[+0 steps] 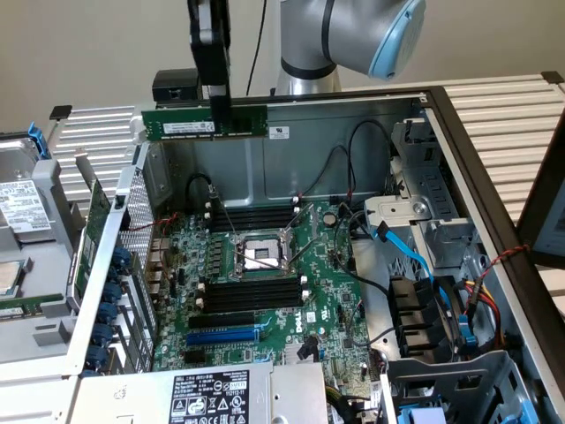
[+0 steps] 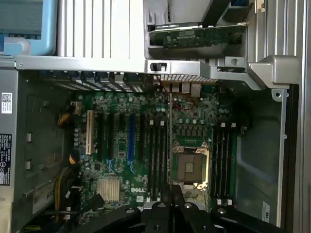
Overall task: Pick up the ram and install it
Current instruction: 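Pick up the ram and move it above insertion slot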
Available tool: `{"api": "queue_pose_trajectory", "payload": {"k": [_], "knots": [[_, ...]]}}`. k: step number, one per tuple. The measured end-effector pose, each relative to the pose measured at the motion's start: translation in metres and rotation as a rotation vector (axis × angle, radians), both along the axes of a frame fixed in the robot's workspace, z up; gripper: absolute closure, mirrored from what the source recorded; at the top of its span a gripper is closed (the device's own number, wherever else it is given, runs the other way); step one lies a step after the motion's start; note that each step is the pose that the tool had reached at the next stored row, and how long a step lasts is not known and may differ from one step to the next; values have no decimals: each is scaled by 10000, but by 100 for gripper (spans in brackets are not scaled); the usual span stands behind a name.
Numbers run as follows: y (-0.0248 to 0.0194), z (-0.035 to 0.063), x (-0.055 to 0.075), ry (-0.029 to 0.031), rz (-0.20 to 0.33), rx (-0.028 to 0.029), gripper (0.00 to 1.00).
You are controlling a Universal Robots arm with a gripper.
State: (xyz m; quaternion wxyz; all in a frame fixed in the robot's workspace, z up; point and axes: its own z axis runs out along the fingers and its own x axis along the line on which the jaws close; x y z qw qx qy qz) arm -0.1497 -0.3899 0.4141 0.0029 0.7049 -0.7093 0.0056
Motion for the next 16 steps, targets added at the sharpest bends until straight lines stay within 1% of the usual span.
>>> {"api": "queue_pose_trajectory", "payload": {"k": [1, 3, 5, 6, 16], "knots": [[0, -6, 32, -29, 0, -35, 88], [0, -13, 78, -79, 1, -153, 88], [0, -23, 100, -88, 1, -281, 88], [2, -38, 103, -87, 1, -310, 88], [8, -220, 124, -88, 1, -311, 88]]}}
